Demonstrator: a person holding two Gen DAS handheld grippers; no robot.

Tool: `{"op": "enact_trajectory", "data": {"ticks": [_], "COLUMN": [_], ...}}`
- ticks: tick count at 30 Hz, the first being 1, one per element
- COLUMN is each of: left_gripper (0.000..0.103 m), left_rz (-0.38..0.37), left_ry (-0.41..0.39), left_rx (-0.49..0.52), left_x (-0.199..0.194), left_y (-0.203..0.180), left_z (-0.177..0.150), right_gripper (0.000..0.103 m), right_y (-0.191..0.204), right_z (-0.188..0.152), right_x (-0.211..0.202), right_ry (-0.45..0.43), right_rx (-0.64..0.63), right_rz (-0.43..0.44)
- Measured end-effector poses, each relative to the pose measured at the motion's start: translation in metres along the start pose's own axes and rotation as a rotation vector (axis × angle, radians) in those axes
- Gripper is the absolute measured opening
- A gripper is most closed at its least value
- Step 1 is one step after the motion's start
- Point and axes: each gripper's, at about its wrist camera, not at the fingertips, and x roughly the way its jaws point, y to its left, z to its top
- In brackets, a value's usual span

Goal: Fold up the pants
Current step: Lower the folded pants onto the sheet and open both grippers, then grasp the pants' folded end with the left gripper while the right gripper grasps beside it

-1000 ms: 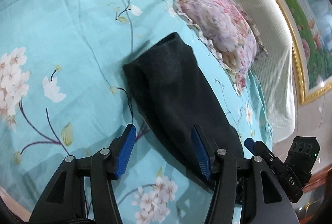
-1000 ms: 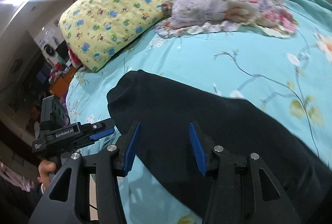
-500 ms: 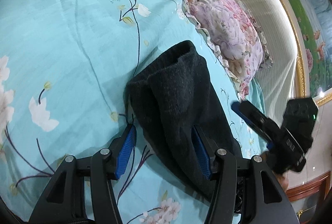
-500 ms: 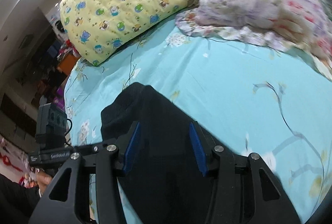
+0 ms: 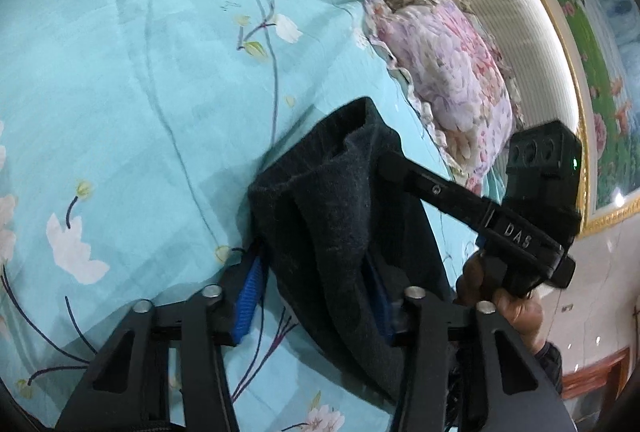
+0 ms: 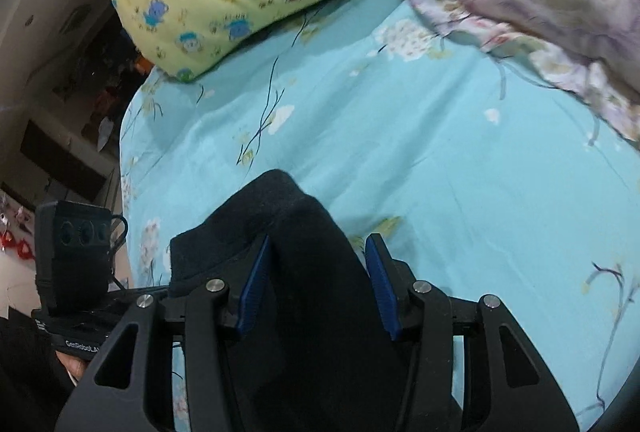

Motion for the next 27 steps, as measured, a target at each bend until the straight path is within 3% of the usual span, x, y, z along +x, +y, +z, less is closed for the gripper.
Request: {"op": "enact_trajectory", "data": {"ticks": [2, 7, 23, 27], "left_gripper": [0.031, 0.024, 0.021, 0.021], "left_rz": [0.004, 0.015, -0.065, -0.091], "left_ry": [0.002, 0.002, -0.037, -0.031], "left_rx": [-0.006, 0.022, 0.242, 0.301], "left_x": [0.002, -0.001, -0.040, -0.044], "left_y": [0.001, -0.006, -0.102, -0.128], "left_z": [0.003, 0.002, -0.029, -0.044], "right_gripper": [0.038, 0.025, 0.018, 0.018], "right_y": [0.001, 0.006, 0.012, 0.011], "right_z": [0.001, -0.003, -0.051, -0.064], "right_x": [0.002, -0.005, -0.110, -0.137], "right_ry": [-0.001, -0.029, -0.329, -0.370], "right_rx": [-0.013, -0.021, 0.079, 0.094], "right_rz": [0.009, 0.002, 0.073, 0.075]}}
